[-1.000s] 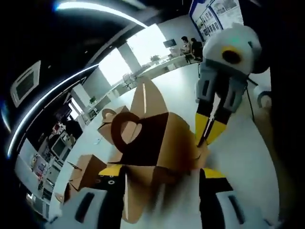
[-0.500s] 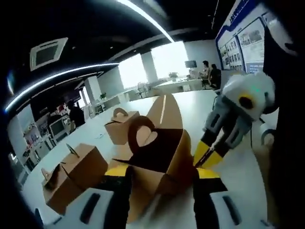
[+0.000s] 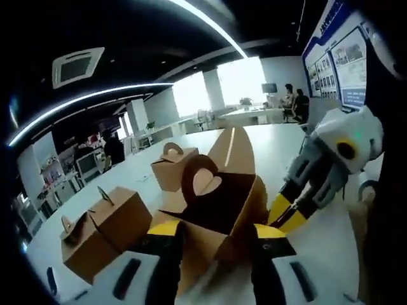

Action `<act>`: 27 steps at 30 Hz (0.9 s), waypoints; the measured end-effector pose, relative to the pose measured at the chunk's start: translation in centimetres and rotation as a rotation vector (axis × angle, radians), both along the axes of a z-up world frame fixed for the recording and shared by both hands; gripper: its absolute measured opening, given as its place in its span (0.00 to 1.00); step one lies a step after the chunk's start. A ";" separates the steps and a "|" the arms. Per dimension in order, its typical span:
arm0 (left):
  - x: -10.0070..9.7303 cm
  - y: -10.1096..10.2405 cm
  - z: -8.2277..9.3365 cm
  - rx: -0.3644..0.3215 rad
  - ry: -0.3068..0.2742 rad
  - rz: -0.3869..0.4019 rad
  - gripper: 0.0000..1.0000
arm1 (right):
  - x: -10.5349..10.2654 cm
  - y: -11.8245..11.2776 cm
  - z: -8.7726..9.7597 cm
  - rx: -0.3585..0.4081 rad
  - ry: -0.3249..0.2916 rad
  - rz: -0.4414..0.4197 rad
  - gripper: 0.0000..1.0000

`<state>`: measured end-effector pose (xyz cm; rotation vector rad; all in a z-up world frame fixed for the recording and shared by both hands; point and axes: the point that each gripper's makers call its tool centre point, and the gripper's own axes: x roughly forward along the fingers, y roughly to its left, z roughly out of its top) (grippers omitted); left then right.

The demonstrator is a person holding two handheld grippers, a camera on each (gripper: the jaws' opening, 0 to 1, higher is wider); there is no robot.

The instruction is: Pick up one paper box from the group, open the paper box, and remove the item inside

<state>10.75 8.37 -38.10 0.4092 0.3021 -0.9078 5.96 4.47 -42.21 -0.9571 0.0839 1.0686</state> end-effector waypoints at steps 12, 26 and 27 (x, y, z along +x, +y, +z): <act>-0.2 -0.3 -0.1 0.031 -0.014 -0.025 0.46 | -3.5 -0.8 9.0 0.317 0.097 0.119 0.12; -0.4 -0.3 -0.1 0.052 -0.018 -0.032 0.46 | 7.7 -4.7 12.7 0.236 -0.027 -0.001 0.22; -0.5 -0.3 -0.1 0.052 -0.018 -0.032 0.46 | 7.9 -4.5 12.7 0.232 -0.014 0.010 0.24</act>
